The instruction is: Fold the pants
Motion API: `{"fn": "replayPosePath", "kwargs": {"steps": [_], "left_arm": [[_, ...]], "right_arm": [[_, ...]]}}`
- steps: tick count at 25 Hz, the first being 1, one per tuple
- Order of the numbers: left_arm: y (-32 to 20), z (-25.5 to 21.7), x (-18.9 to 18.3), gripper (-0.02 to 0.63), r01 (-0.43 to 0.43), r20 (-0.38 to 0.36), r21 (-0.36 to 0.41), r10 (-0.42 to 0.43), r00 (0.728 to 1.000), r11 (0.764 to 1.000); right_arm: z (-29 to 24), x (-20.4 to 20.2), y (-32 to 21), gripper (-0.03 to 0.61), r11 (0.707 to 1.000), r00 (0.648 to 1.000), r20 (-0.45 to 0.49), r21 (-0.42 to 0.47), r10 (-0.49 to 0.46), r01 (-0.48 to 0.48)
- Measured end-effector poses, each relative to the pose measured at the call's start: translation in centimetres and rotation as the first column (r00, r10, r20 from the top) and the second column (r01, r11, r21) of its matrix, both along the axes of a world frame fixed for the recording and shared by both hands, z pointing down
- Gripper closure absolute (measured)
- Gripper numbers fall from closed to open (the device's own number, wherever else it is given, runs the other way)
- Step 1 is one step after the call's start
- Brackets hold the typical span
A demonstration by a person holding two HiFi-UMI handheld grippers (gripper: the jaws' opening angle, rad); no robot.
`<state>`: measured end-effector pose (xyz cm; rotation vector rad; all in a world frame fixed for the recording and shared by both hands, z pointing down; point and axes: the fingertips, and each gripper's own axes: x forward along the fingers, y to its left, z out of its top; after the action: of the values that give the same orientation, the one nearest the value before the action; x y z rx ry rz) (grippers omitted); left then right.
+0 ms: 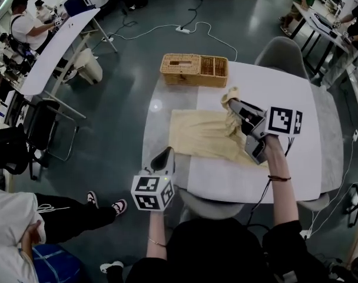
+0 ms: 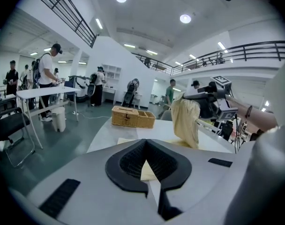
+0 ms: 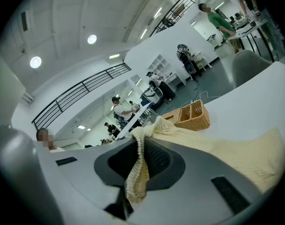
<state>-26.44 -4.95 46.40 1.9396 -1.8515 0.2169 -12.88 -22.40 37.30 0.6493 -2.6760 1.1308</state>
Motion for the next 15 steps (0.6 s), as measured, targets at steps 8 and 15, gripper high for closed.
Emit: {"fn": "replayPosePath", "kwargs": {"steps": [8, 15], "left_arm": [[0.4, 1.1, -2.6, 0.606, -0.031, -0.024, -0.014, 0.031, 0.999, 0.999], [0.7, 2.2, -4.2, 0.606, -0.041, -0.046, -0.029, 0.039, 0.998, 0.999]], "right_arm": [[2.6, -4.9, 1.1, 0.534, 1.000, 1.000, -0.016, -0.002, 0.005, -0.005], [7.0, -8.6, 1.7, 0.533, 0.999, 0.993, -0.118, -0.028, 0.030, -0.033]]}}
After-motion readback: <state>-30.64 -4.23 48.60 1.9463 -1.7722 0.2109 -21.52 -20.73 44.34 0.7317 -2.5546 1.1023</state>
